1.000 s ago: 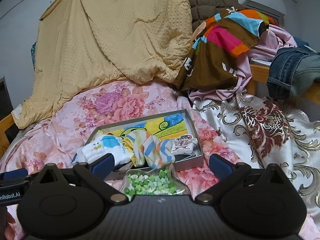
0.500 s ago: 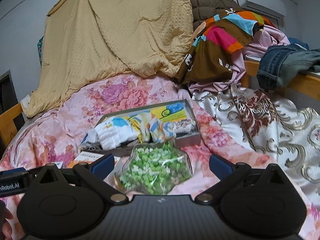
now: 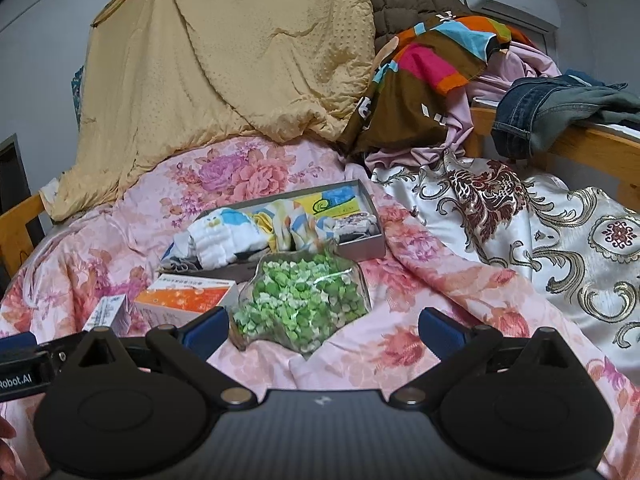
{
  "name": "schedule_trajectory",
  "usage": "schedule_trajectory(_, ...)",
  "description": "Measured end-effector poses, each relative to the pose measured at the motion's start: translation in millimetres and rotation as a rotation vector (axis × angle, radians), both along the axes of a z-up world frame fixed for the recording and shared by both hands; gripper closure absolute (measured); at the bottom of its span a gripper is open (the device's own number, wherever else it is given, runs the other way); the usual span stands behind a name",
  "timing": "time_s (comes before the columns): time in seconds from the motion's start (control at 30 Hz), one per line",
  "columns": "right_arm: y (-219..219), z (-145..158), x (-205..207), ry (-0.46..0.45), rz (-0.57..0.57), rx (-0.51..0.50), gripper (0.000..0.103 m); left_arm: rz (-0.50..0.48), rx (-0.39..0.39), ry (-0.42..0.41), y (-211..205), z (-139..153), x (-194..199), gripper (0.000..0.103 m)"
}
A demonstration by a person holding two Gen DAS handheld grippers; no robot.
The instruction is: Organize soft objects
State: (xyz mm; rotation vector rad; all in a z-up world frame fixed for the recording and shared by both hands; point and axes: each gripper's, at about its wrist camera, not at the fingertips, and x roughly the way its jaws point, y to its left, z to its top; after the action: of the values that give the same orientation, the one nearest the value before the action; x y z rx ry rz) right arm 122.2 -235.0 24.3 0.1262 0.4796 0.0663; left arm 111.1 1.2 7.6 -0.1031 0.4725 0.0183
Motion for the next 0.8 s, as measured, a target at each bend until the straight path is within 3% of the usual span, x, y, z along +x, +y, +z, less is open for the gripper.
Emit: schedule_trajectory(0.8,3.5,-10.4,-10.2,0.010,0.015,-0.026,0.000,0.043,-0.010,0.058,1.3,-11.6,-8.5,0.001)
